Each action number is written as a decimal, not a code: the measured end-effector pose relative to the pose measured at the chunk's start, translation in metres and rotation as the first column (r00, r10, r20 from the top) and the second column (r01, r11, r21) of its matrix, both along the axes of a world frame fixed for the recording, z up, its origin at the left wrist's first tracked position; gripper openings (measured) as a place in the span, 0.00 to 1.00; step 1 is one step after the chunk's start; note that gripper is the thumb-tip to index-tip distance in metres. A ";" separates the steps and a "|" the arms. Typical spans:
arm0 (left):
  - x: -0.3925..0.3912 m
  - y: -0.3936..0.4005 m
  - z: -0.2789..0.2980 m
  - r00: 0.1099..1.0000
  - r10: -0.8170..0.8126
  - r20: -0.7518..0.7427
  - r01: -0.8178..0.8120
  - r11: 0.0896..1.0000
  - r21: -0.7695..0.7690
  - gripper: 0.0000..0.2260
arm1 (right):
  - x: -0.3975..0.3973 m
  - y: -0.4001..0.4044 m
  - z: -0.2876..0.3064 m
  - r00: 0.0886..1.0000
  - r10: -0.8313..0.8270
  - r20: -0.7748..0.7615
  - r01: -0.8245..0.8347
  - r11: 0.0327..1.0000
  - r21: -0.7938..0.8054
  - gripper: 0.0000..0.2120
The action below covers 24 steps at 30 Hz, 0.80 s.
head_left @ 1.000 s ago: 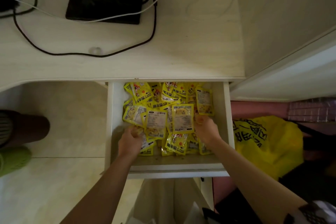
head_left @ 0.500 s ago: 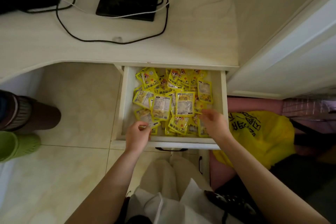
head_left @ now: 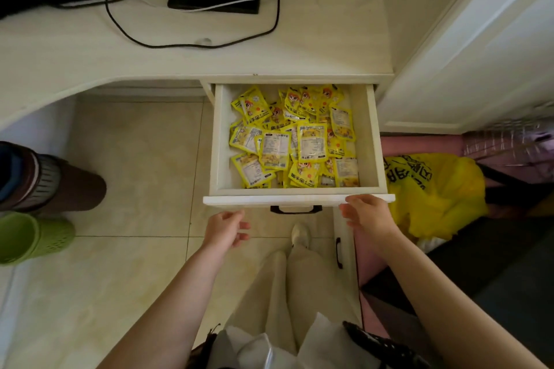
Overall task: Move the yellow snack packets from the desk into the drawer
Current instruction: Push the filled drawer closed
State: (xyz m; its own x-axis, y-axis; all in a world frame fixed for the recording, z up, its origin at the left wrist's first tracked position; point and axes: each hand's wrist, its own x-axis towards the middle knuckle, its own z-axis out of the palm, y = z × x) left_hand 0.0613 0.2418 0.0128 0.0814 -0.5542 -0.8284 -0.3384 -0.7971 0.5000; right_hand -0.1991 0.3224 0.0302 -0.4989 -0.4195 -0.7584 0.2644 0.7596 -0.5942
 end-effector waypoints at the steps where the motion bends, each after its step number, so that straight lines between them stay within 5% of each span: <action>1: 0.003 -0.001 -0.002 0.999 0.023 -0.027 -0.022 0.999 0.041 0.08 | 0.002 0.001 -0.003 0.995 -0.063 0.071 0.061 0.998 0.030 0.11; 6: 0.001 -0.017 -0.005 0.977 0.168 -0.129 -0.144 0.973 0.181 0.13 | 0.001 -0.007 -0.005 0.903 -0.344 0.259 0.312 0.937 0.155 0.11; 12: -0.019 -0.036 -0.016 0.902 0.357 -0.242 -0.290 0.918 0.271 0.12 | -0.011 -0.031 -0.010 0.795 -0.444 0.413 0.395 0.896 0.204 0.09; 17: -0.031 -0.041 -0.029 0.799 0.530 -0.283 -0.441 0.837 0.324 0.05 | -0.011 -0.035 -0.023 0.709 -0.514 0.483 0.506 0.848 0.160 0.07; 20: -0.032 -0.045 -0.027 0.781 0.557 -0.281 -0.456 0.817 0.353 0.02 | -0.014 -0.038 -0.028 0.677 -0.562 0.475 0.559 0.813 0.166 0.13; 24: -0.032 -0.051 -0.025 0.773 0.570 -0.279 -0.462 0.807 0.368 0.01 | -0.016 -0.043 -0.029 0.681 -0.579 0.447 0.555 0.807 0.200 0.10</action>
State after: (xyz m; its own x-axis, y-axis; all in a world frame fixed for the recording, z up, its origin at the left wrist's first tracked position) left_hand 0.0293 0.1912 -0.0120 -0.0410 -0.2723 -0.9613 0.3240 -0.9138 0.2450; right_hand -0.2149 0.2790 0.0011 -0.2111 -0.1343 -0.9682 0.8852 0.3937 -0.2477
